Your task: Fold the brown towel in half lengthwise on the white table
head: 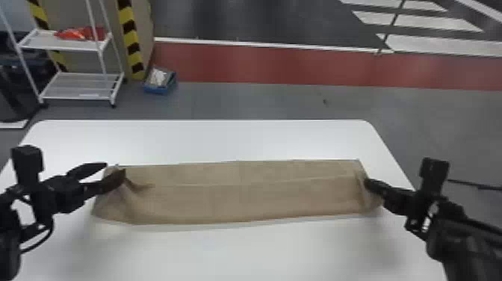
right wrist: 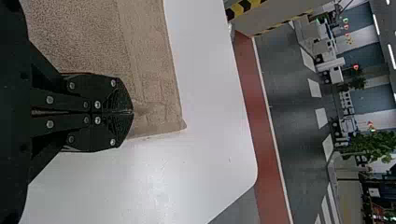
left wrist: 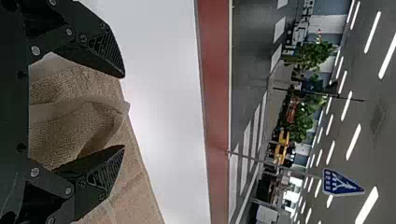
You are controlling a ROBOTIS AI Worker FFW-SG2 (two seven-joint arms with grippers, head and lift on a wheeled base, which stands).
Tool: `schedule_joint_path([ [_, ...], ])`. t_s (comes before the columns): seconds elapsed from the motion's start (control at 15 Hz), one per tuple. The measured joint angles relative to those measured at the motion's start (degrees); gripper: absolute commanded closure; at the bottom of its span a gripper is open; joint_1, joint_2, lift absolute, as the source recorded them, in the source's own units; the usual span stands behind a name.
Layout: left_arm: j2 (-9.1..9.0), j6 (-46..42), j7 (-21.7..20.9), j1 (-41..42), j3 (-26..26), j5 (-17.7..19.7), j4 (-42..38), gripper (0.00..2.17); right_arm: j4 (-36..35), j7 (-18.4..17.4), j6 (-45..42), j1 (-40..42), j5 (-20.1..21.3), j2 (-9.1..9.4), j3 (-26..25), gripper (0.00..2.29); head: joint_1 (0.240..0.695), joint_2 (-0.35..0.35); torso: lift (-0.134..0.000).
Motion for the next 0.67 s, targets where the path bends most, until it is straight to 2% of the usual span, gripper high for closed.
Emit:
schedule_joint_path([
  [0.2,0.01,1.24,-1.0,-0.4,0.02,-0.29,0.0,1.47,0.0,0.0,0.0,0.0,0.0,-0.13,-0.07,1.45,0.695,-0.141,-0.057],
  [0.27,0.01,1.73,-1.03,-0.46,0.1,-0.18,0.0,1.55,0.0,0.0,0.0,-0.05,0.0,-0.13,-0.08,1.44,0.695,-0.141,-0.057],
  [0.33,0.01,2.14,-1.07,-0.49,0.22,0.0,0.0,1.73,0.0,0.0,-0.01,-0.2,0.01,-0.13,-0.1,1.45,0.695,-0.14,-0.057],
  [0.67,0.07,6.91,-0.34,0.8,3.39,1.26,-3.15,1.73,-0.04,0.0,-0.21,-0.68,-0.6,-0.11,-0.41,1.44,0.695,-0.121,-0.057],
])
